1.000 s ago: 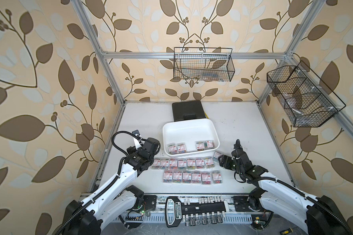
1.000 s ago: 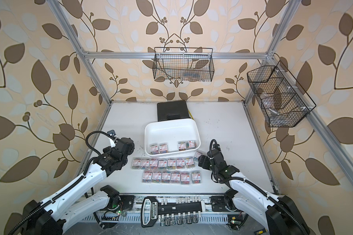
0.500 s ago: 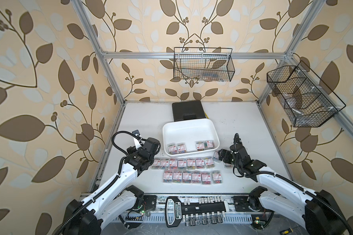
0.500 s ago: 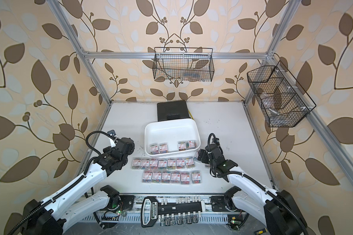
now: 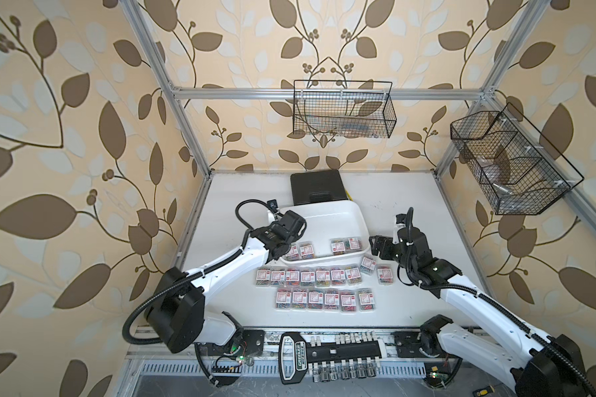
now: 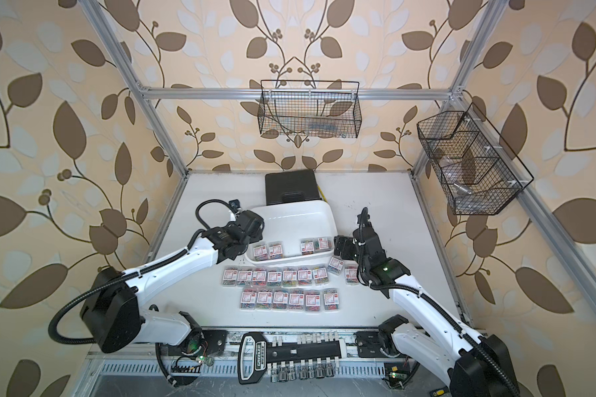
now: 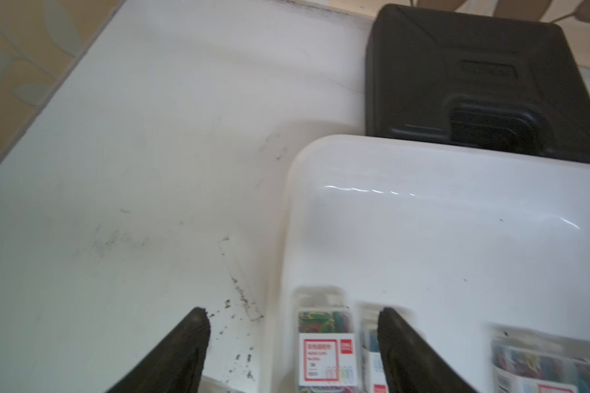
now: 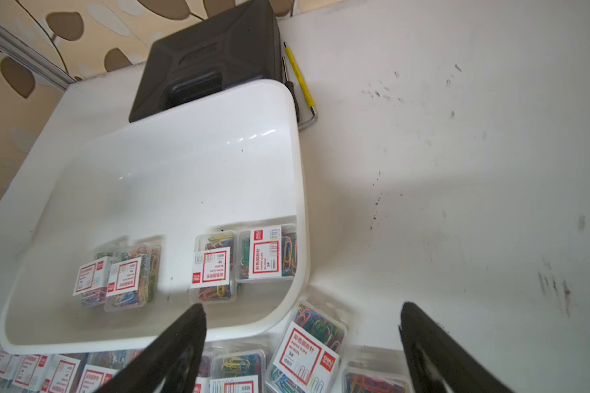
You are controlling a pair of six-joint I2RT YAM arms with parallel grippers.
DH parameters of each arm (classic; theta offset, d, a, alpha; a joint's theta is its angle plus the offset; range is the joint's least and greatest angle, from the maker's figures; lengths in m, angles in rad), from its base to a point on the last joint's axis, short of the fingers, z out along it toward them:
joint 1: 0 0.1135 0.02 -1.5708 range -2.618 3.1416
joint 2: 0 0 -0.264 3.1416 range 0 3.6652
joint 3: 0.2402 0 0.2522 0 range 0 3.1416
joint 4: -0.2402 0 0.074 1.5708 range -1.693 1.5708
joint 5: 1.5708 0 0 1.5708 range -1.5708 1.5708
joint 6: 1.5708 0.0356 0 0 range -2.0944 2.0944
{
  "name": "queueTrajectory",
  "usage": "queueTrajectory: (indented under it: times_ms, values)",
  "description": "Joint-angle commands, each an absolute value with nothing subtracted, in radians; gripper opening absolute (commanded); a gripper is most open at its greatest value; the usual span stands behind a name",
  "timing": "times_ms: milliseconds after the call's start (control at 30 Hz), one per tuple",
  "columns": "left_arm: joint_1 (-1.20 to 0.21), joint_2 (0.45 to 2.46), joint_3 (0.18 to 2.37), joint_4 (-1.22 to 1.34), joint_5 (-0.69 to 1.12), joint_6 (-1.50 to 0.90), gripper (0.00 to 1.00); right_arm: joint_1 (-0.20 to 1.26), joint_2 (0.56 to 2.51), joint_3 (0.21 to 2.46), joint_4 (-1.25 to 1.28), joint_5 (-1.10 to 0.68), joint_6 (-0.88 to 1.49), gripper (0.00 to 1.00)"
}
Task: Take the paper clips out of the storage box
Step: Pick up the boxed paper clips from the storage box.
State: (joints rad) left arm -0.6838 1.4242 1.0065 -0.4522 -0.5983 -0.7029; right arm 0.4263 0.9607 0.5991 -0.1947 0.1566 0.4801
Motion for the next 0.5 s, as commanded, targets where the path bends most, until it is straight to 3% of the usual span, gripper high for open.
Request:
queueTrajectory:
  times_ms: [0,133,233,367,467]
  values:
    - [-0.770,1.499,1.090,-0.522,-0.682,-0.775,0.79,0.424,0.954,0.583,-0.173,0.067,0.451,0.87]
    - [-0.798,1.568,1.100,-0.535,-0.649,-0.817,0.78,0.440,0.942,0.526,-0.117,0.095,0.500,0.87]
    - [-0.798,1.596,1.119,-0.593,-0.625,-0.844,0.74,0.449,0.914,0.583,-0.176,0.130,0.505,0.86]
    - [-0.798,1.580,1.074,-0.568,-0.571,-0.809,0.75,0.460,0.935,0.669,-0.278,0.153,0.463,0.88]
    - [-0.796,1.570,1.046,-0.537,-0.541,-0.765,0.75,0.460,0.973,0.703,-0.353,0.169,0.509,0.83]
